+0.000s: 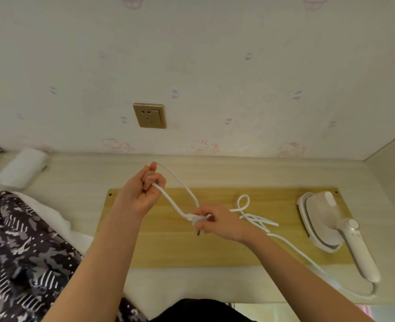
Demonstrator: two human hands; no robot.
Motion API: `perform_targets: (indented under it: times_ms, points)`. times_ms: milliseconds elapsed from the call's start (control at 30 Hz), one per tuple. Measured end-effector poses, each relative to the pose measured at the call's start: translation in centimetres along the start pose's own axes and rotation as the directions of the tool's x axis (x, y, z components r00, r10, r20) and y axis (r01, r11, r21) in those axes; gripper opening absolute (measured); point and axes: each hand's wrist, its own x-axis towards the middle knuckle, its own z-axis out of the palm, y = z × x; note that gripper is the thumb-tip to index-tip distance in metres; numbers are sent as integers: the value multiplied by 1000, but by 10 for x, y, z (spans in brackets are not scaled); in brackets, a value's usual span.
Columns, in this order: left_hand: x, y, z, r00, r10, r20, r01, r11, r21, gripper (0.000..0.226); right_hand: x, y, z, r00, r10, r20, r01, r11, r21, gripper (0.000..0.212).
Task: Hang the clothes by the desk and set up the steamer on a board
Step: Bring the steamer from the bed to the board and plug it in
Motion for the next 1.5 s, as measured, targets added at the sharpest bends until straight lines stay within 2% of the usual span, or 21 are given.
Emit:
perform_targets:
  times_ms: [100,200,333,400,433,467,500,567,600,633,667,733,800,833,900,1067,1167,1233,1300,1400,1500]
  points:
    - [4,10,-13,992,105,-71,-93,983,157,24,-5,1,-11,994,1,-112,-11,996,-85,16]
    - [8,14,-32,972,194,-128,-130,911,392,24,-5,-2,-27,966,-71,-247,6,967,-256,19]
    - [4,10,-64,931,321,-174,-99,680,726,16,-7,-19,-48,893,-287,-347,125,899,-420,27]
    - [-2,6,-76,906,361,-222,-8,538,843,30,-6,-31,-54,857,-391,-335,193,847,-495,29]
    - [-3,5,-81,892,381,-242,48,454,889,44,-5,-38,-56,841,-445,-307,230,808,-542,29]
    - [-5,4,-84,884,401,-242,107,330,938,56,-2,-44,-58,825,-498,-268,269,762,-589,29]
    - [-7,3,-84,881,419,-218,177,135,975,65,1,-50,-60,805,-548,-228,307,713,-631,29]
    - [-11,2,-79,904,416,-95,249,-335,909,73,6,-62,-63,772,-617,-156,362,627,-690,29]
    - [-11,0,-75,916,402,-11,209,-452,867,69,9,-67,-64,756,-642,-124,388,593,-706,29]
    - [-13,-2,-68,922,381,66,130,-468,874,62,12,-72,-64,742,-664,-95,416,567,-710,30]
    - [-14,-4,-59,924,355,144,23,-426,904,51,16,-77,-63,731,-678,-74,444,555,-704,30]
    - [-17,-10,-38,923,292,251,-187,-232,955,32,23,-85,-61,716,-696,-47,489,548,-678,27]
    - [-18,-17,-20,930,214,297,-314,48,948,23,30,-91,-60,706,-708,-30,520,546,-657,21]
    - [-19,-19,-13,930,194,313,-342,138,930,23,33,-93,-59,703,-711,-24,530,545,-650,19]
    - [-18,-20,-3,924,170,341,-372,207,905,23,40,-97,-60,700,-714,-20,540,547,-640,17]
    - [-5,-19,4,904,300,305,-381,244,892,13,58,-99,-59,742,-668,-57,491,599,-632,26]
    - [5,-13,5,891,346,293,-398,290,870,13,68,-102,-54,769,-607,-200,401,702,-589,43]
    - [11,-7,6,877,387,284,-413,305,858,13,76,-105,-49,795,-499,-343,342,838,-426,49]
    - [18,-1,7,862,428,273,-420,301,856,12,85,-109,-44,820,-356,-449,294,934,-203,46]
    - [32,10,7,832,474,288,-441,251,862,10,102,-113,-36,833,-235,-501,254,967,-31,35]
    - [47,22,8,797,502,335,-457,141,878,10,120,-121,-28,838,-207,-506,262,964,40,24]
